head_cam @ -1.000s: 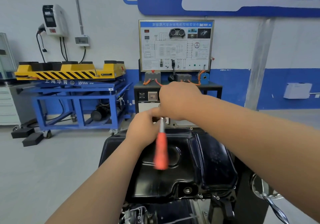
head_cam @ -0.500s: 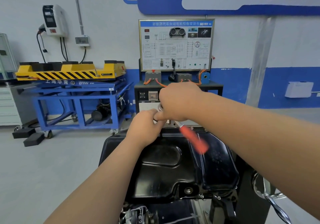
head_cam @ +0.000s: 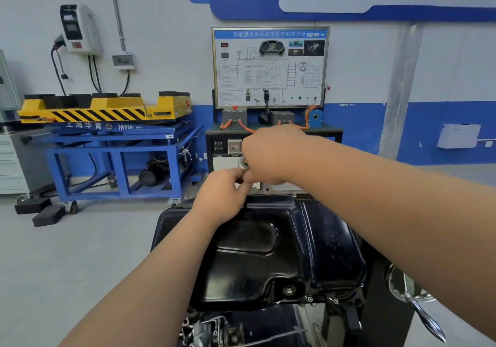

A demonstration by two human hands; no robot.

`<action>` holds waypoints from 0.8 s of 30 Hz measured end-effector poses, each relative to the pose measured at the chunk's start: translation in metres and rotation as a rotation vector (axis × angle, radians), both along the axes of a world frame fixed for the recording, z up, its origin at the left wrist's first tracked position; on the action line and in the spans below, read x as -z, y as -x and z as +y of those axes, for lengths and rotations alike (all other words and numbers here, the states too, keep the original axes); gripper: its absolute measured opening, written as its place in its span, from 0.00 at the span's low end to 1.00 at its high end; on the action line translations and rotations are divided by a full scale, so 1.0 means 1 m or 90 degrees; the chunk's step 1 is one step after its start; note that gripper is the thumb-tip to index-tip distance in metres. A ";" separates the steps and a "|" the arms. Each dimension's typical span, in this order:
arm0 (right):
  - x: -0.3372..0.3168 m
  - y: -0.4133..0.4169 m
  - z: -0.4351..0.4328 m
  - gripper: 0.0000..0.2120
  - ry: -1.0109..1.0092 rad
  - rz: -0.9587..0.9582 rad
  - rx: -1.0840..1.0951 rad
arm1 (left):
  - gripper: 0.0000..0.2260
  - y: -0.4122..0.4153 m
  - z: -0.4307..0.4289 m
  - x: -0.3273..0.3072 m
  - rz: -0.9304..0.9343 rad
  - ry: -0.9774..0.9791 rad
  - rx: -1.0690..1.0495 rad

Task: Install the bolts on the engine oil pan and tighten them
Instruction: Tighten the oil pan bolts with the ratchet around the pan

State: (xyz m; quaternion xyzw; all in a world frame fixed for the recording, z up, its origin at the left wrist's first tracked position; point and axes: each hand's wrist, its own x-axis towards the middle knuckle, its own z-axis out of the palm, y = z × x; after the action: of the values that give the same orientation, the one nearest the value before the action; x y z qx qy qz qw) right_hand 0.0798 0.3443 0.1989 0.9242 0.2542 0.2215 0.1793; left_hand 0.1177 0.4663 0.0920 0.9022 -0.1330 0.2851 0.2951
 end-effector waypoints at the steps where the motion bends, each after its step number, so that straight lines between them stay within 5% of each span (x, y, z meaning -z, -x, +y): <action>1: -0.004 0.000 -0.002 0.16 0.030 -0.018 -0.011 | 0.14 -0.001 0.000 0.000 0.011 -0.003 0.008; 5: -0.001 0.001 -0.003 0.15 0.061 -0.078 -0.058 | 0.13 -0.008 -0.001 -0.002 0.036 0.024 -0.020; 10: 0.012 0.004 0.005 0.22 -0.060 -0.013 0.007 | 0.15 -0.004 0.000 -0.001 0.054 0.013 -0.075; 16: -0.007 0.001 -0.004 0.10 0.063 -0.015 0.030 | 0.15 -0.005 -0.001 -0.003 0.056 0.041 0.012; 24: 0.004 0.001 0.000 0.22 -0.028 0.063 0.024 | 0.10 -0.011 0.002 -0.001 0.032 0.005 -0.034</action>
State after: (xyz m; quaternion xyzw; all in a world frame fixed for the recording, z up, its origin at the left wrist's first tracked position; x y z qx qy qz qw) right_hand 0.0786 0.3441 0.1949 0.9422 0.2406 0.1781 0.1503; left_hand 0.1282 0.4687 0.0932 0.9113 -0.1000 0.2705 0.2940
